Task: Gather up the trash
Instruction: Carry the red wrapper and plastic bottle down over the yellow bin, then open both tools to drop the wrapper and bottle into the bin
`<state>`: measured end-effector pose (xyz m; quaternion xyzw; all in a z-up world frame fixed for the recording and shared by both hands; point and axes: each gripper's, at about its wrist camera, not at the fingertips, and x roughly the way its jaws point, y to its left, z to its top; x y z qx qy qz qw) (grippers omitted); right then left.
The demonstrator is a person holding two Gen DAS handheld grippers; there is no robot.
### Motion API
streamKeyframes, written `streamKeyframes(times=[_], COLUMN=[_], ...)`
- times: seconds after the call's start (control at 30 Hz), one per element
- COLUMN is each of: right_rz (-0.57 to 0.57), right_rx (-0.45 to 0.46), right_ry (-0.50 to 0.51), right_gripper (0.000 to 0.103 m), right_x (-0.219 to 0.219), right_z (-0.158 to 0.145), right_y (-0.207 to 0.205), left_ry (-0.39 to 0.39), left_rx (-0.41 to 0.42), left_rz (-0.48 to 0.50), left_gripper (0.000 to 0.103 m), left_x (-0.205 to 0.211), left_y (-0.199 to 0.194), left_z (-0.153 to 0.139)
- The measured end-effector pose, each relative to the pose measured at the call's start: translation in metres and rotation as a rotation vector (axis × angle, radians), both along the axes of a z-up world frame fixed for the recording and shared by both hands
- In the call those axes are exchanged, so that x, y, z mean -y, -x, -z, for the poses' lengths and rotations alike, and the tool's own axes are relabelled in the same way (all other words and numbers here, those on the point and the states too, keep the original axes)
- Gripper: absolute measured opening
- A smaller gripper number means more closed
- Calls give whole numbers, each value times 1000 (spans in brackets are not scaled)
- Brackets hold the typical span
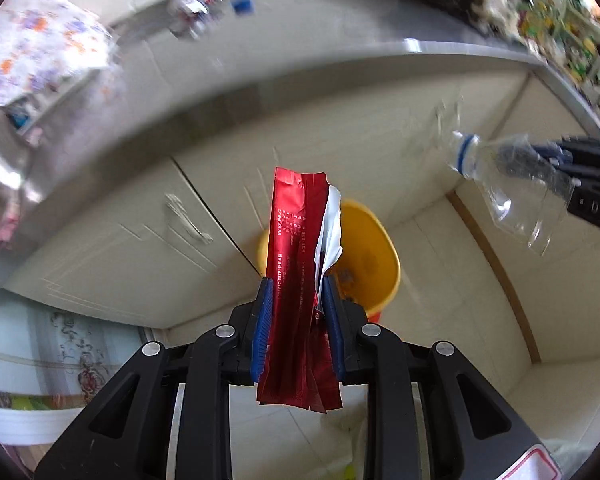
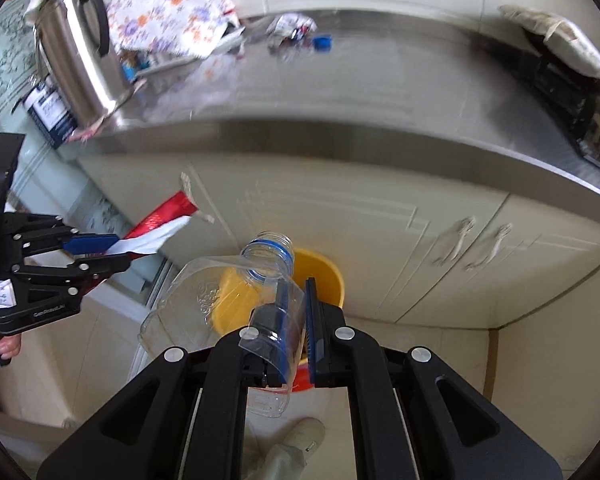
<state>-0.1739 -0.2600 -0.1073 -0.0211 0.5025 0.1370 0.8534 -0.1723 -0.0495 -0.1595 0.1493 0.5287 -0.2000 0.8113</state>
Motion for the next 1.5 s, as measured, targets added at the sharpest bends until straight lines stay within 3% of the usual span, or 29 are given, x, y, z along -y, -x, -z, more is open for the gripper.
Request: streamKeyframes(times=[0.37, 0.53, 0.7, 1.0, 1.1, 1.17, 1.2, 1.3, 1.37, 1.5], right_rz=[-126, -147, -159, -205, -207, -203, -202, -203, -203, -199], right_rx=[-251, -330, -368, -372, -371, -373, -373, -353, -344, -336], right_ry=[18, 20, 24, 47, 47, 43, 40, 36, 31, 30], right_gripper=[8, 8, 8, 9, 10, 11, 17, 50, 51, 51], right_x=[-10, -15, -18, -28, -27, -26, -25, -26, -27, -25], right_z=[126, 182, 219, 250, 254, 256, 257, 254, 250, 245], right_y=[-32, -50, -65, -85, -90, -93, -95, -97, -97, -99], left_ry=[-103, -121, -137, -138, -144, -151, -155, -152, -164, -161], left_rx=[-202, -261, -301, -321, -324, -324, -322, -319, -307, -295], left_rz=[50, 43, 36, 22, 20, 18, 17, 15, 13, -2], left_gripper=[25, 27, 27, 29, 32, 40, 43, 51, 63, 72], left_x=[9, 16, 16, 13, 19, 21, 22, 22, 21, 22], left_y=[-30, -48, -61, -74, -71, -70, -70, -71, -71, -72], left_z=[127, 169, 200, 224, 223, 225, 226, 225, 223, 220])
